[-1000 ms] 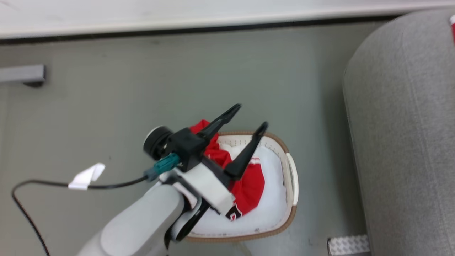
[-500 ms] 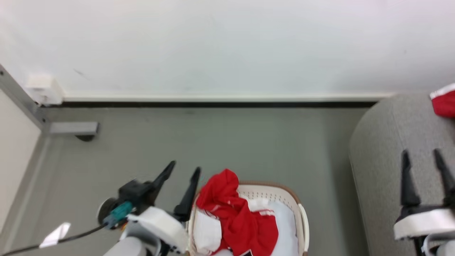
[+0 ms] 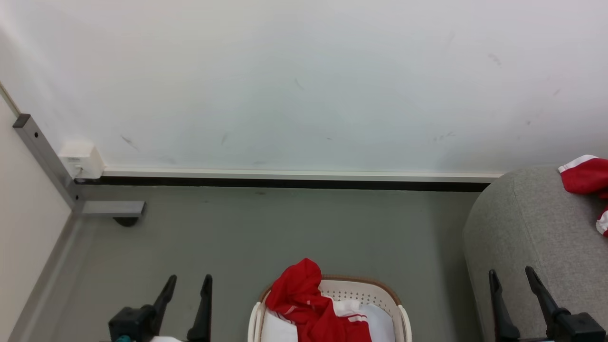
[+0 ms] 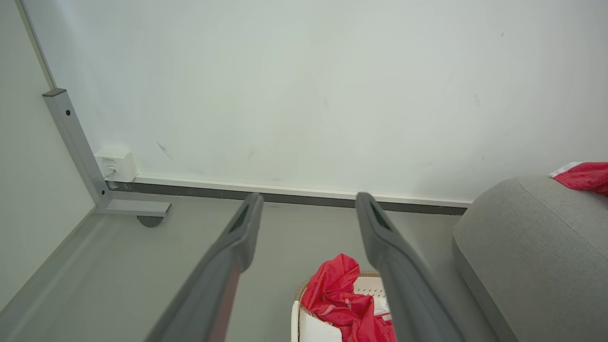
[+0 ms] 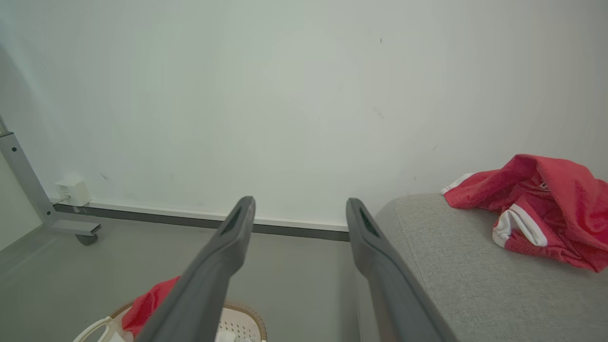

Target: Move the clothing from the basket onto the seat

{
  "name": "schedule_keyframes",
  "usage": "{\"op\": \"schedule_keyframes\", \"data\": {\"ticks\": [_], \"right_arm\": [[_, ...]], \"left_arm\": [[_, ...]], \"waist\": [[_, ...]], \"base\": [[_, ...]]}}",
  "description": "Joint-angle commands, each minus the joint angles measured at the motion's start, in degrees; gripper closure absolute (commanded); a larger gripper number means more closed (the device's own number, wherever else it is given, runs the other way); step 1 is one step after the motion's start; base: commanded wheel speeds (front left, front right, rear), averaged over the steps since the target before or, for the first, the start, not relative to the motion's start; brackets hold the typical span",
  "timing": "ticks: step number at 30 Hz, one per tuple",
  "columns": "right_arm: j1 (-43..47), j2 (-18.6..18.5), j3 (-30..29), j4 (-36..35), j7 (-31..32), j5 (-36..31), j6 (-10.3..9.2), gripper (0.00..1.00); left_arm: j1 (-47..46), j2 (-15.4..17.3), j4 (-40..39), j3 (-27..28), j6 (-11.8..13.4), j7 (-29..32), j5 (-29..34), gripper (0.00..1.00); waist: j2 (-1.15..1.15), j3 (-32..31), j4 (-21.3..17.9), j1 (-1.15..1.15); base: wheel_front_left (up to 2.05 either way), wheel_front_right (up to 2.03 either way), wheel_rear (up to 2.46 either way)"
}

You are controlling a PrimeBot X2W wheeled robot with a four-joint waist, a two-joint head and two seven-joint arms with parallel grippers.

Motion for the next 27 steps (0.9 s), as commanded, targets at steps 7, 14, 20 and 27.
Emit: {"op": "schedule_keyframes", "data": {"ticks": [7,14,20,27], "right_arm": [[2.54,0.03,1.28,2.24,-0.02,1.92,-0.14,0.00],[2.68,0.05,1.87,2.63,-0.02,2.46,-0.14,0.00],[2.50,0.05,2.16,2.98,-0.02,2.58,-0.14,0.00],[2.44,0.05,1.98,2.78,-0.03,2.75,-0.14,0.00]], "left_arm": [[4.42,-3.60,0.62,5.40,-3.51,-0.05,4.81,0.00],[4.28,-6.30,1.96,8.67,-6.75,-0.05,7.75,0.00],[3.74,-8.08,2.92,10.86,-8.77,-0.06,9.85,0.00],[4.04,-9.53,3.50,12.87,-10.59,-0.06,12.22,0.00]], "waist": [[0.00,-1.23,-0.55,0.01],[0.00,-1.35,-1.27,0.01],[0.00,-1.55,-1.50,0.01],[0.00,-1.63,-1.32,0.01]], "base": [[0.00,0.00,0.00],[0.00,0.00,0.00],[0.00,0.00,0.00],[0.00,0.00,0.00]]}}
